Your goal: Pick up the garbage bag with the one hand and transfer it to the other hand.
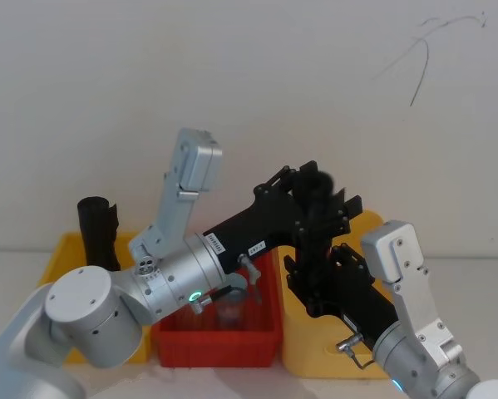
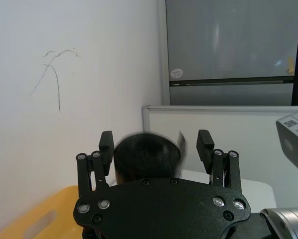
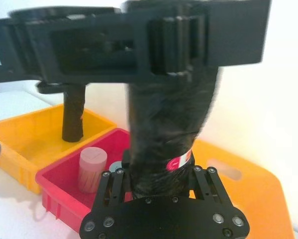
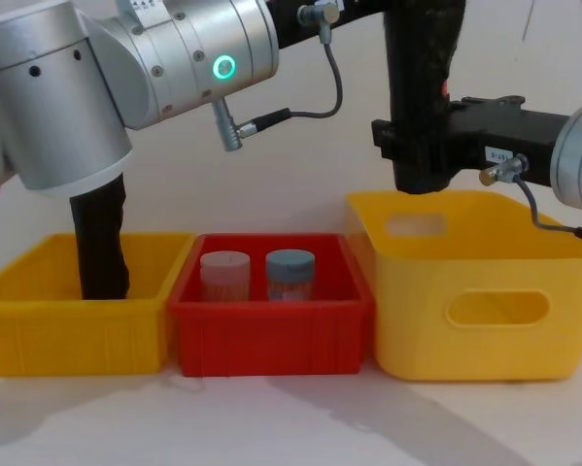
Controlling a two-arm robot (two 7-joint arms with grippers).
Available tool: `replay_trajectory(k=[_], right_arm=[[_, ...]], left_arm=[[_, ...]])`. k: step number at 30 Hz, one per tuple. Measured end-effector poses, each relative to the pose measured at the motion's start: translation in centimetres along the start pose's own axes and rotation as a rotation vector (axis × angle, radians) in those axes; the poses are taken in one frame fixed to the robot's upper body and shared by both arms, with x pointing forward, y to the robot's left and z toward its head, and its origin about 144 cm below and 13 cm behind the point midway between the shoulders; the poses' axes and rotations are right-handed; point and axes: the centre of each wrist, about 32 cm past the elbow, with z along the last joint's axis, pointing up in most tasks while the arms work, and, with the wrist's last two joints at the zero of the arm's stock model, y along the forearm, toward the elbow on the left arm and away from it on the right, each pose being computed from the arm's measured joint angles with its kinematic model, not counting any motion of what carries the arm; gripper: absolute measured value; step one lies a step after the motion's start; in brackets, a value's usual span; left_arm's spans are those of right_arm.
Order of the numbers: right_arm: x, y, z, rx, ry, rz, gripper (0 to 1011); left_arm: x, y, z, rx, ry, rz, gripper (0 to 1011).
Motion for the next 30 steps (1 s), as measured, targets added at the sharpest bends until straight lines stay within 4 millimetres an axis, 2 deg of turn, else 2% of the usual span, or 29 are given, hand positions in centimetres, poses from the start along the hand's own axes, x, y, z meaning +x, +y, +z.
replay_trajectory(k=[30], right_arm=[[0.0, 0.0, 0.0, 0.0, 0.0, 0.0, 572]], left_arm=[[-2.1, 5.0, 1.8, -0.02, -0.069, 0.142, 1001]])
